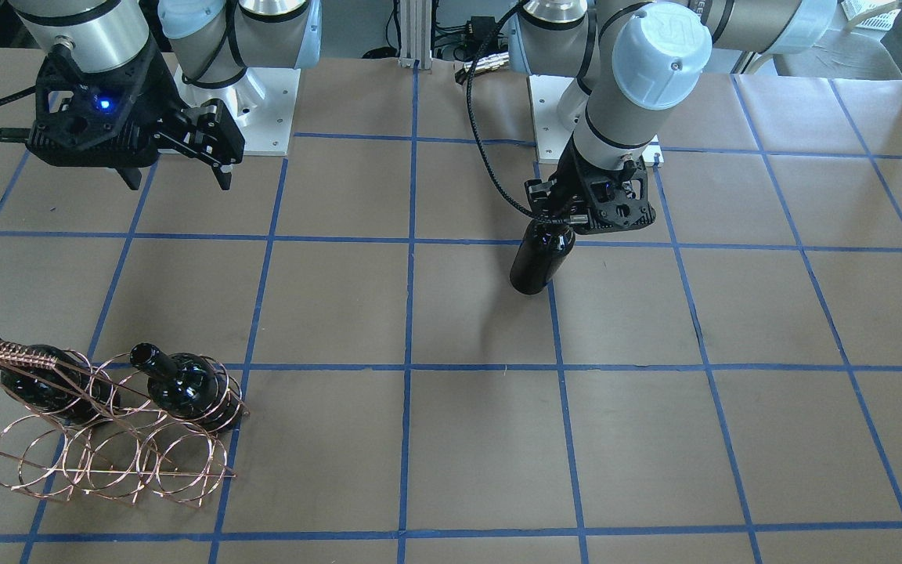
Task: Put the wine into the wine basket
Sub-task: 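Lift the bottle with the left gripper and stand it upright mid-table, then open the left gripper to release the upright bottle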
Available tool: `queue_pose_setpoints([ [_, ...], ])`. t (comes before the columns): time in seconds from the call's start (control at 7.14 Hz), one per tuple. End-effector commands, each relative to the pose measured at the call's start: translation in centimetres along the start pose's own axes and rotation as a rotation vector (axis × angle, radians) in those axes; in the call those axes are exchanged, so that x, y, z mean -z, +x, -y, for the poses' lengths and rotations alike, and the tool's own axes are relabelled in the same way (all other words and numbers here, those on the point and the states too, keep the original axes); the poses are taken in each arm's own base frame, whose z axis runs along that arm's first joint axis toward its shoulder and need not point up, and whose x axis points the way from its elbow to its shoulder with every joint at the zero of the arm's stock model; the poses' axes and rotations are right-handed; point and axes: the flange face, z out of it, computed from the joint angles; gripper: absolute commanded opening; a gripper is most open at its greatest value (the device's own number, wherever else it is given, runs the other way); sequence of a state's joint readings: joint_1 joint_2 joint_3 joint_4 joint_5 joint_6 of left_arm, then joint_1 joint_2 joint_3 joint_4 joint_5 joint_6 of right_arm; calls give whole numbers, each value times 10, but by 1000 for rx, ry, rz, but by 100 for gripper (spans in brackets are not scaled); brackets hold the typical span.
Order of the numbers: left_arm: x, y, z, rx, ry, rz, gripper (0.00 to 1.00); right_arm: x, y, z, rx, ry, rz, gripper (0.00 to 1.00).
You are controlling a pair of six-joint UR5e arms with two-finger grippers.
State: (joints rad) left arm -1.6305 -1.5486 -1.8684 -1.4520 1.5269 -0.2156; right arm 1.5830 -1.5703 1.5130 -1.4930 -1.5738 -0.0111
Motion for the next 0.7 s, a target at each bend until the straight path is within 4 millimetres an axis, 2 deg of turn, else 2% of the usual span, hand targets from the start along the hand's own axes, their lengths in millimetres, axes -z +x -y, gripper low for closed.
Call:
queue_pose_setpoints([
  [0.0, -4, 0, -1, 0, -26, 2, 0, 1, 0, -1, 3, 2, 0, 100],
  [0.14, -5, 0, -1, -4, -33, 5, 0, 1, 0, -1, 3, 2, 0, 100],
  [0.28, -3, 0, -1, -6, -29, 3, 30, 1, 0, -1, 3, 2, 0, 100],
  [0.42, 1, 1, -1, -8, -22, 1, 86, 1, 0, -1, 3, 2, 0, 100],
  [0.56, 4, 1, -2, -6, -15, -3, 100, 1, 0, -1, 3, 2, 0, 100],
])
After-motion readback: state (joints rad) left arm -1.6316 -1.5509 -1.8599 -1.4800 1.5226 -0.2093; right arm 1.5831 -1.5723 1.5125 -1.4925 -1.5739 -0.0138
